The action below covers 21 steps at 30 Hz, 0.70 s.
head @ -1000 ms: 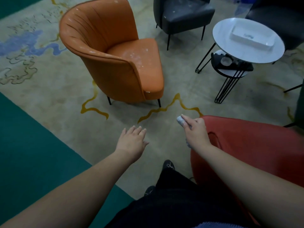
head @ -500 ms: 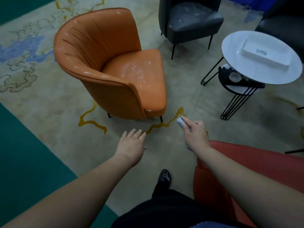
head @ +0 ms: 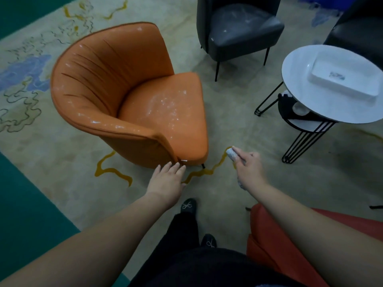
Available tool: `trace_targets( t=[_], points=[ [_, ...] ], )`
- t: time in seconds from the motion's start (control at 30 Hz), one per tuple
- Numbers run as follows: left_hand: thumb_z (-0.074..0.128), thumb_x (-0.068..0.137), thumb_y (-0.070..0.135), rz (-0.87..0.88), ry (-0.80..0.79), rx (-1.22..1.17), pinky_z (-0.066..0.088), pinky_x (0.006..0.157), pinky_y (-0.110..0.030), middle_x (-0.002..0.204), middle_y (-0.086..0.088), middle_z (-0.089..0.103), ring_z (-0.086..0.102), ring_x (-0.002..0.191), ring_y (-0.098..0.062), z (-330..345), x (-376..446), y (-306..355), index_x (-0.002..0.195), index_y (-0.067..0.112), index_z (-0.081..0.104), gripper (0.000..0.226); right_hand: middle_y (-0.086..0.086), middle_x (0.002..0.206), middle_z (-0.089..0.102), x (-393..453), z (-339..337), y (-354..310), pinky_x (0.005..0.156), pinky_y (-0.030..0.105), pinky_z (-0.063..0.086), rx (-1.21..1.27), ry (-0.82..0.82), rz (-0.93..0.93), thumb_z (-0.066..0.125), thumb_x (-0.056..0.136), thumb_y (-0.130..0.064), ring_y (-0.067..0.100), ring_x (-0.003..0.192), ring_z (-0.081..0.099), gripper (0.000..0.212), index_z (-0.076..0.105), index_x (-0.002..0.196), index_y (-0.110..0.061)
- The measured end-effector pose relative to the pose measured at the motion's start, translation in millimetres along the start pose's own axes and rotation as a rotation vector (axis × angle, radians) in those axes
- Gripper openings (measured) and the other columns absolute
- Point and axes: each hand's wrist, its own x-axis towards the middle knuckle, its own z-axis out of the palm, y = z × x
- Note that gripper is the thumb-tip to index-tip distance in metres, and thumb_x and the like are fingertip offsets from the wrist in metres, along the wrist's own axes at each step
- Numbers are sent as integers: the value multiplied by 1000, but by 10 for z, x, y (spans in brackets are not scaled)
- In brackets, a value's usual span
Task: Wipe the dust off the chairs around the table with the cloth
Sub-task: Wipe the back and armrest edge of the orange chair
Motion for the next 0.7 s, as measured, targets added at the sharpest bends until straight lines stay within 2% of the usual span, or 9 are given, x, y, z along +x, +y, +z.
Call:
trace_targets(
  t=[0.07, 0.2, 0.33, 0.43, 0.57, 0.7],
  points=[
    [35, 101, 42, 20, -7, 8, 10, 119, -45, 160, 2, 17, 11, 147, -22, -89, 227, -36, 154, 24, 15, 59, -18, 91, 35, 215, -8, -58, 35, 23, 43, 5, 1, 18, 54, 93, -43, 29, 68, 55, 24, 60, 115, -49],
    [35, 101, 43, 63, -18, 28, 11, 118, -45, 160, 2, 18, 13, 147, -22, -283, 721, -142, 153, 24, 16, 59, -12, 93, 35, 666, -27, -209, 34, 23, 44, 3, 20, 49, 54, 93, -44, 30, 68, 56, 25, 61, 117, -47],
    [33, 101, 44, 92, -30, 58, 11, 118, -45, 160, 2, 17, 12, 147, -23, -495, 1234, -248, 154, 24, 14, 60, -13, 93, 35, 1091, -41, -330, 52, 27, 50, -40, 24, 12, 51, 95, -41, 27, 69, 58, 28, 61, 121, -44],
    [34, 101, 43, 106, -48, 75, 11, 118, -45, 161, 2, 16, 13, 147, -23, -643, 1555, -279, 154, 25, 12, 60, -13, 94, 36, 1373, -54, -375, 54, 28, 50, -31, 52, 13, 51, 95, -42, 23, 69, 57, 27, 59, 121, -46],
    [35, 101, 44, 125, -56, 100, 12, 118, -45, 161, 2, 16, 13, 147, -22, -812, 1930, -255, 154, 25, 11, 61, -14, 93, 35, 1703, -68, -403, 70, 34, 54, -43, 63, -5, 50, 96, -39, 18, 71, 56, 30, 59, 125, -41],
    [36, 101, 44, 91, -62, 89, 14, 117, -45, 160, 1, 18, 14, 147, -24, -921, 2309, -147, 153, 24, 13, 61, -15, 92, 35, 2127, -122, -408, 65, 28, 52, -30, 61, -30, 51, 95, -40, 10, 72, 55, 29, 59, 123, -43]
  ],
)
